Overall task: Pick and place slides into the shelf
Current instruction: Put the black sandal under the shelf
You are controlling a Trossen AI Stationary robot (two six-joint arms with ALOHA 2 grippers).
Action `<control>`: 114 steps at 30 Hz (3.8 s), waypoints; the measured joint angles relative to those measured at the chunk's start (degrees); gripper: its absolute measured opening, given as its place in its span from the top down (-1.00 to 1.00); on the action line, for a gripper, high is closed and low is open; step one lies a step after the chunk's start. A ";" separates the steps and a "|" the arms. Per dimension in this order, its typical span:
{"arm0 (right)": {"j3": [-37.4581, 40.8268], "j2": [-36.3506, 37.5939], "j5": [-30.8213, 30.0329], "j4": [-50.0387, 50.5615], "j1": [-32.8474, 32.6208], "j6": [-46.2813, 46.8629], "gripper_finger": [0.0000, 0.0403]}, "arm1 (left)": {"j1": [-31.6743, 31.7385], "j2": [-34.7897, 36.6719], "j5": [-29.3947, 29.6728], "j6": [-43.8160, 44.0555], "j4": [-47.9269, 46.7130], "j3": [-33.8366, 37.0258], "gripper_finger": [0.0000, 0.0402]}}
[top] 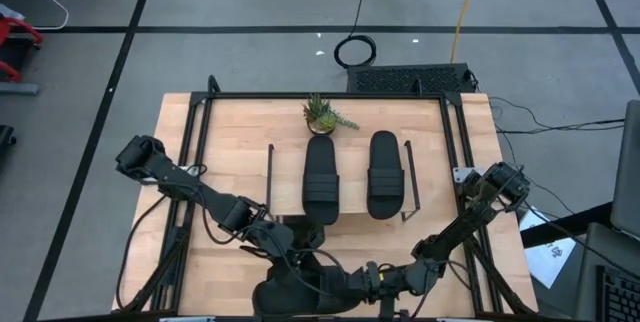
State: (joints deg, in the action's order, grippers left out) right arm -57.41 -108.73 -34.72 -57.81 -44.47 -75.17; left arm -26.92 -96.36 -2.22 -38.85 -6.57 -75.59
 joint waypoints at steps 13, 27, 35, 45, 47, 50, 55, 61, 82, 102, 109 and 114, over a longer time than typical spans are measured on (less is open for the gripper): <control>-1.52 -0.59 -2.47 0.33 -0.55 7.97 0.92 | -1.58 0.22 2.19 0.46 -0.54 0.00 1.00; -1.68 -0.46 1.58 0.10 -0.57 7.28 0.78 | -1.77 -0.02 1.73 0.61 2.07 0.00 1.00; -1.73 -0.43 1.83 -2.13 -0.54 6.47 0.33 | -1.77 -0.04 1.32 0.35 3.23 0.02 1.00; -1.72 -0.43 4.38 -4.29 0.17 6.71 0.17 | -1.73 -0.07 2.47 -1.33 4.31 0.07 1.00; -1.73 -0.43 6.98 -4.52 0.22 6.64 0.18 | -1.73 -0.07 2.47 -1.54 4.91 0.07 1.00; -2.23 -0.43 7.82 -4.47 0.22 7.01 0.18 | -1.73 -0.07 3.08 -1.99 5.08 0.07 1.00; -3.04 -0.41 10.41 -2.96 0.90 7.28 0.18 | -1.57 -0.07 3.19 -1.99 5.10 0.07 1.00; -3.52 -0.41 12.13 -1.48 2.15 12.59 0.24 | -1.55 -0.07 3.15 -1.57 4.89 0.07 1.00; -3.91 -0.21 2.62 2.37 1.40 14.07 0.99 | -2.79 1.38 8.61 1.25 -2.33 0.07 0.72; -3.66 1.60 -5.13 11.87 -0.20 19.37 1.00 | -11.14 3.18 31.69 1.09 -4.04 -0.17 -0.18; -3.66 1.53 -6.59 12.16 -2.30 18.67 1.00 | -15.68 3.62 35.75 2.40 -5.44 -0.15 -0.27; -5.47 1.55 -10.33 13.15 -5.22 16.57 1.00 | -19.75 7.27 44.93 10.24 -12.45 -0.13 -0.25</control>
State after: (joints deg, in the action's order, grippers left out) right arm -62.87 -107.18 -45.05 -44.66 -49.69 -58.60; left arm -46.66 -89.09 42.71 -28.61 -19.03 -75.72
